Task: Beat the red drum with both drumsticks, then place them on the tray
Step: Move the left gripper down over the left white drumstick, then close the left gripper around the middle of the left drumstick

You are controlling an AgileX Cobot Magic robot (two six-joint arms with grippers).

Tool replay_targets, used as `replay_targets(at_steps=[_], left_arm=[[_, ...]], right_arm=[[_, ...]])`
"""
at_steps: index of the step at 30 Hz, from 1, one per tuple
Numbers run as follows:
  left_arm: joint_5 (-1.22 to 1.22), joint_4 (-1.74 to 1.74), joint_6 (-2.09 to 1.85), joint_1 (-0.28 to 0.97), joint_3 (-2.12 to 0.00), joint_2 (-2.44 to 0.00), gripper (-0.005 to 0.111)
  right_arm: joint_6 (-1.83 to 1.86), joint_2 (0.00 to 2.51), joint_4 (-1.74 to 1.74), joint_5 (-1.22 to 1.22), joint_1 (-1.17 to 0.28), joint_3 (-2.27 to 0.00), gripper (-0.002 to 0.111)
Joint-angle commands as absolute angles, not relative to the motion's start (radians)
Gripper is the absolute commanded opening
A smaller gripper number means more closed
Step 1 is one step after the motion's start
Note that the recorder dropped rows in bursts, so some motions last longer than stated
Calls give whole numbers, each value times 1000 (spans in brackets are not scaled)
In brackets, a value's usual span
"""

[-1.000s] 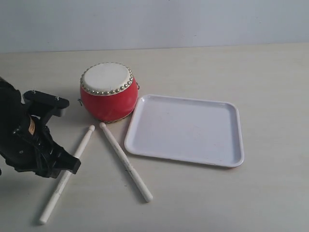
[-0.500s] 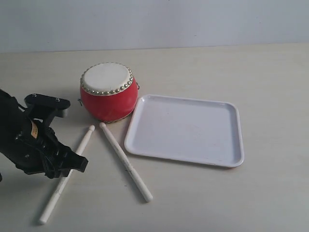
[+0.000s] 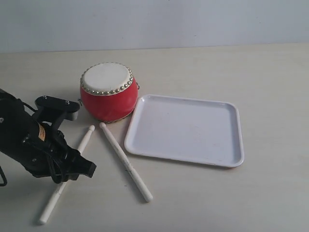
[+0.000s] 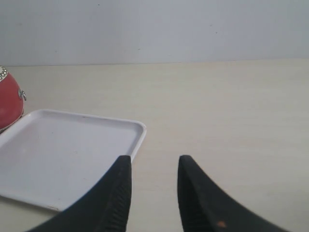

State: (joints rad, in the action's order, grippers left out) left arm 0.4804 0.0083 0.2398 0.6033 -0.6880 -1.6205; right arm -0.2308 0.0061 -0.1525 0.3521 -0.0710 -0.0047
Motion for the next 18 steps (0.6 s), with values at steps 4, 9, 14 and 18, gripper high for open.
replay_targets(at_steps=[4, 9, 14, 18], left_arm=[[436, 0, 241, 610, -684, -1644, 42], [393, 23, 241, 603, -702, -1688, 42], [484, 40, 244, 596, -758, -1721, 42], [525, 76, 274, 592, -770, -1721, 42]], right_arm=[[-232, 0, -164, 349, -64, 0, 32], [-232, 0, -164, 349, -64, 0, 32], [-232, 0, -164, 349, -64, 0, 32], [-232, 0, -164, 349, -64, 0, 32]])
